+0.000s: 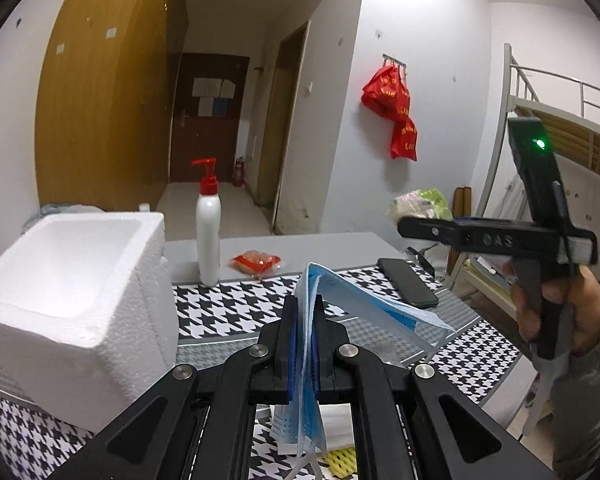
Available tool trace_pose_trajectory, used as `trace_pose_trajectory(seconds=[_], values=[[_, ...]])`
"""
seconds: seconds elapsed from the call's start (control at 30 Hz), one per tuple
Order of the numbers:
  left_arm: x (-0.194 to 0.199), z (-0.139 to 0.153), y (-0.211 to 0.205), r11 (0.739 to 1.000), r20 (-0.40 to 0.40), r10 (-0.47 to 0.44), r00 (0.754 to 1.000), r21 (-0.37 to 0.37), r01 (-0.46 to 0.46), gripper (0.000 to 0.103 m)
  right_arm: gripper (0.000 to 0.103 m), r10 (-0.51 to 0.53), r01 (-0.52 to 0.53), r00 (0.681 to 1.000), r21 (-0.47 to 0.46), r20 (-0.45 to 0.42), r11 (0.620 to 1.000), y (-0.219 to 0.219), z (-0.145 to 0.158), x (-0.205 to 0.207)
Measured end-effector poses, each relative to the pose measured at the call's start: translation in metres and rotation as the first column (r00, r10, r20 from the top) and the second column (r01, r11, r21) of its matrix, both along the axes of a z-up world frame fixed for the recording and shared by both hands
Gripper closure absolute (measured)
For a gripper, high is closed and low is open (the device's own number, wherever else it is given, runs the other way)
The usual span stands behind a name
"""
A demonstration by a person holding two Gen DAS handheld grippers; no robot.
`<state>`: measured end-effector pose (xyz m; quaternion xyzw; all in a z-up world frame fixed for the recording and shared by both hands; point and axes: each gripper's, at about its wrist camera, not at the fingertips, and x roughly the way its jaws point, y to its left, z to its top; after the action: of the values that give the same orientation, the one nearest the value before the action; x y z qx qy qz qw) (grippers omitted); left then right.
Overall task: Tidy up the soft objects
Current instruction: 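Carry the snack bag with the right tool over the white foam box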
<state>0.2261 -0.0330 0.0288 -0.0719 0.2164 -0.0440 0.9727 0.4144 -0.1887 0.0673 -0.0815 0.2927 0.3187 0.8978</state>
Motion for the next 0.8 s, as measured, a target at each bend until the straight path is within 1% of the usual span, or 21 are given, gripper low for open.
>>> trace_pose_trajectory(seconds=[0.17, 0.4, 0.57, 0.7, 0.8], values=[[-0.011, 0.012, -0.004, 1.0, 0.038, -0.001, 0.999, 0.024, 0.0, 0.097, 0.034, 0.028, -0.029, 0.999, 0.031, 0.035, 0.999, -0.007, 0.006, -0.028], [-0.029, 0.026, -0.006, 0.998, 0.088, -0.005, 0.996, 0.068, -0.001, 0.097, 0.034, 0.029, -0.039, 0.996, 0.123, 0.089, 0.992, -0.023, 0.012, -0.062], [-0.043, 0.033, -0.003, 0.996, 0.117, 0.002, 0.993, 0.092, -0.013, 0.097, 0.034, 0.012, -0.033, 0.993, 0.177, 0.118, 0.984, -0.033, 0.012, -0.084], [-0.056, 0.038, 0.001, 0.993, 0.15, 0.012, 0.989, 0.114, -0.029, 0.097, 0.034, -0.022, -0.012, 0.985, 0.191, 0.172, 0.982, -0.035, 0.01, -0.106], [-0.066, 0.041, 0.004, 0.99, 0.173, 0.02, 0.985, 0.131, -0.043, 0.097, 0.034, -0.042, -0.003, 0.98, 0.225, 0.194, 0.974, -0.037, 0.011, -0.12]])
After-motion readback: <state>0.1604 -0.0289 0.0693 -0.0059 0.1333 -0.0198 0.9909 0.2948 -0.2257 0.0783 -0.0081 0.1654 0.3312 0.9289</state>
